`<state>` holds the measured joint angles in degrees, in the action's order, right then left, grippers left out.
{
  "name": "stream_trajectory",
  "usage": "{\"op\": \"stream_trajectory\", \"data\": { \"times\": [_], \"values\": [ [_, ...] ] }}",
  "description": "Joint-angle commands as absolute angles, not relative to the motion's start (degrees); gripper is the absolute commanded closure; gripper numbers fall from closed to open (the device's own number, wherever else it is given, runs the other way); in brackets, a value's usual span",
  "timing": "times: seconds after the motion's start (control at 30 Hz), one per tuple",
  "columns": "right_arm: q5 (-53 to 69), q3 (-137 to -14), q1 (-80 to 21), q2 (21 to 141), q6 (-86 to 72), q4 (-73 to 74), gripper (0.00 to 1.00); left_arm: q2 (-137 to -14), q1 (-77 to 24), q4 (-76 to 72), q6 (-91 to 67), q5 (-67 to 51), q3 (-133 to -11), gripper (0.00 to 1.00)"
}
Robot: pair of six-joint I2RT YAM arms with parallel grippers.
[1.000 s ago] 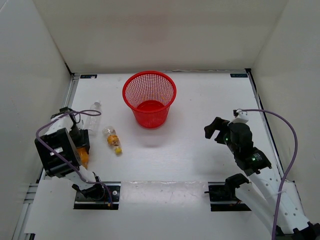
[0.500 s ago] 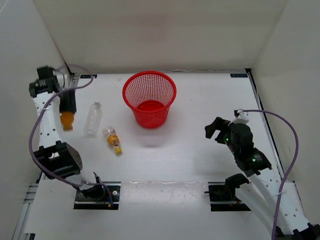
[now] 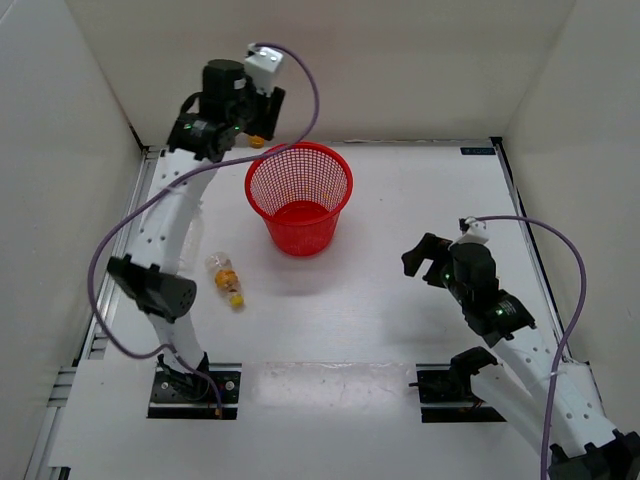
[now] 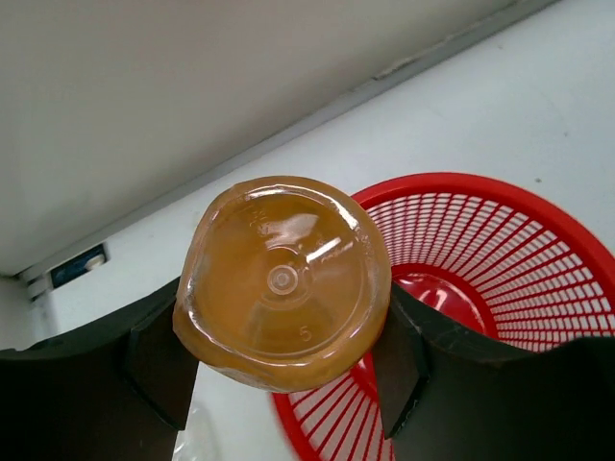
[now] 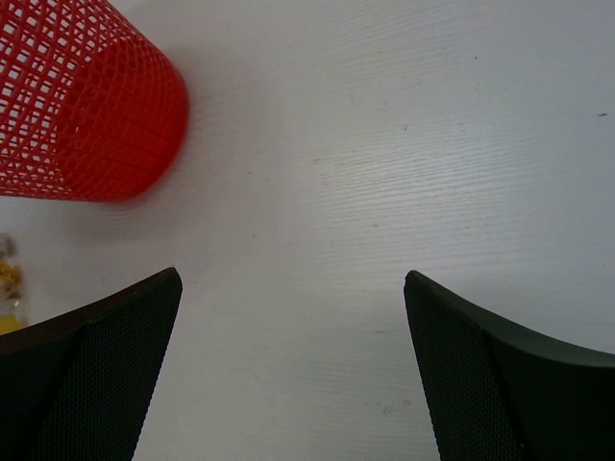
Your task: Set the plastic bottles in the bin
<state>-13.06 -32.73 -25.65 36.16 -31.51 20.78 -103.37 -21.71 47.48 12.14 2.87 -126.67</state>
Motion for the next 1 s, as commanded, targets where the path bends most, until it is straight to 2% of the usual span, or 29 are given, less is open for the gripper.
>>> {"op": "stream_trajectory", "data": {
  "times": [0.0, 0.07, 0.17, 0.23, 0.27, 0.3, 0.53, 0.67, 0.77, 0.8, 0.87, 0.9, 0.97],
  "values": [
    [-12.92, -33.05, -27.33, 35.60, -32.61, 18.37, 0.00, -108.61, -25.66, 44.65, 10.81, 0.96, -130.17, 0.84],
    [-13.62, -33.05, -28.91, 35.60, -32.09, 18.37, 0.00, -109.25, -26.89, 44.65, 11.51, 2.10, -129.56, 0.82],
    [-14.15, -34.36, -30.84, 38.04, -29.37, 18.37, 0.00, -109.08, -28.29, 44.65, 13.18, 2.72, -124.64, 0.70],
    [-13.54, -36.28, -32.07, 39.81, -27.26, 18.37, 0.00, -107.41, -28.30, 44.65, 13.71, 2.72, -120.77, 0.32],
    [-12.40, -37.17, -33.73, 41.90, -24.55, 18.37, 0.00, -106.62, -28.30, 44.65, 13.71, 3.25, -119.72, 0.10],
    [-11.87, -38.13, -34.79, 42.88, -23.13, 18.37, 0.00, -105.05, -28.30, 44.65, 13.71, 3.25, -118.05, 0.00],
    [-9.50, -49.20, -48.75, 54.55, -10.56, 15.91, 0.00, -94.60, -28.30, 44.65, 13.71, 8.51, -116.63, 0.00],
    [-9.49, -60.34, -57.90, 63.44, -3.97, 15.91, 0.00, -85.98, -26.47, 44.65, 15.90, 18.17, -115.32, 0.00],
    [-4.43, -67.04, -63.27, 73.71, -0.62, 15.91, 0.00, -78.07, -18.22, 44.65, 15.91, 23.37, -110.06, 0.00],
    [-2.57, -72.89, -64.24, 76.79, -0.62, 15.91, 0.00, -76.39, -15.67, 44.65, 15.91, 25.47, -108.04, 0.00],
    [1.04, -79.68, -65.39, 86.28, -1.22, 16.61, 0.00, -71.30, -8.81, 44.65, 16.52, 28.29, -100.22, 0.00],
    [3.84, -86.85, -66.35, 92.66, -1.23, 18.35, 0.00, -69.63, -6.96, 44.65, 16.52, 30.82, -97.06, 0.00],
    [4.48, -93.66, -67.84, 99.11, -0.71, 19.77, 0.00, -64.20, -1.60, 44.65, 15.31, 33.21, -87.60, 0.00]
  ]
}}
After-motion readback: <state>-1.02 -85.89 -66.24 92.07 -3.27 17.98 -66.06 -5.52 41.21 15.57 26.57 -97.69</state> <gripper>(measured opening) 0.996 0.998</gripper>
